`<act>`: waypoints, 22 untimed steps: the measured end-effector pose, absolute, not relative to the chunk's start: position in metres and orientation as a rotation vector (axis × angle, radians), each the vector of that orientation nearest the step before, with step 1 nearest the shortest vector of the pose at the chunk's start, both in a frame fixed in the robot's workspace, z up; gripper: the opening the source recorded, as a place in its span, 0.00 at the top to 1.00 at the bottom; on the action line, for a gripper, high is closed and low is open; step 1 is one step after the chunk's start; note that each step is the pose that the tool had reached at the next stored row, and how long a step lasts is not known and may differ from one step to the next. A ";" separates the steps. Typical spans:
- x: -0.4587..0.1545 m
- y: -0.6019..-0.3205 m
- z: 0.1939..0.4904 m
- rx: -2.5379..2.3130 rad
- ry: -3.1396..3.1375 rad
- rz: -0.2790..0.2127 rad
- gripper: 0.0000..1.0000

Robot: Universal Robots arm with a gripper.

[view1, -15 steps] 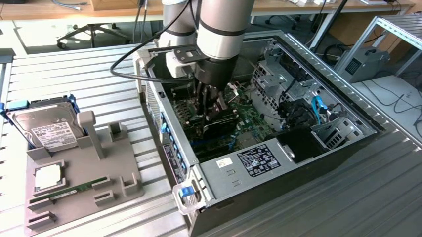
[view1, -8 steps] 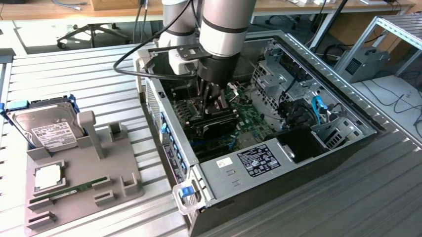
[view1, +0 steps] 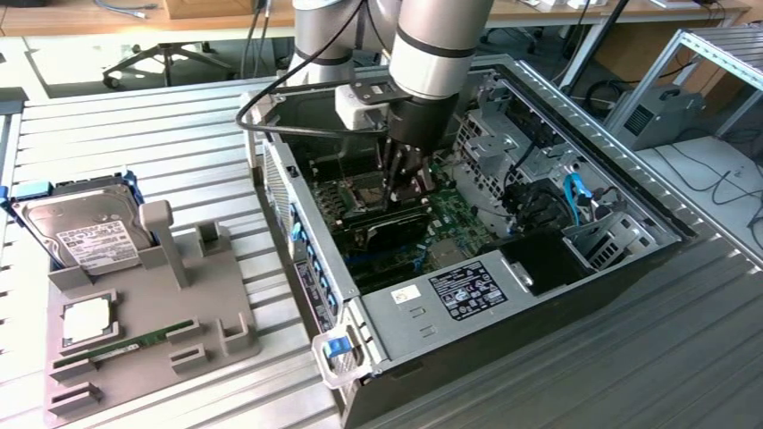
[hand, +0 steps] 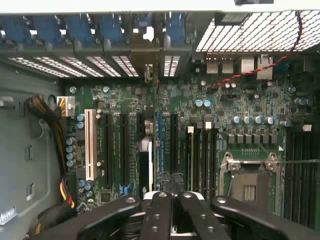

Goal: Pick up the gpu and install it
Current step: 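Insert the gpu into the slot, then press down on the gpu until it lock into place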

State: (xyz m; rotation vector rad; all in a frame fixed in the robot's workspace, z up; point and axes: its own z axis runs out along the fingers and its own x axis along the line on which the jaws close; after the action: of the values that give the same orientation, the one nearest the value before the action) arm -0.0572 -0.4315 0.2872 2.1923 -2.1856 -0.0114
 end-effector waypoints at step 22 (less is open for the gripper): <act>-0.093 -0.440 0.280 2.190 -2.184 -0.007 0.89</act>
State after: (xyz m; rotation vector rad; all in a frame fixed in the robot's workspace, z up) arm -0.0926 -0.4402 0.2802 2.1901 -2.1835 -0.0072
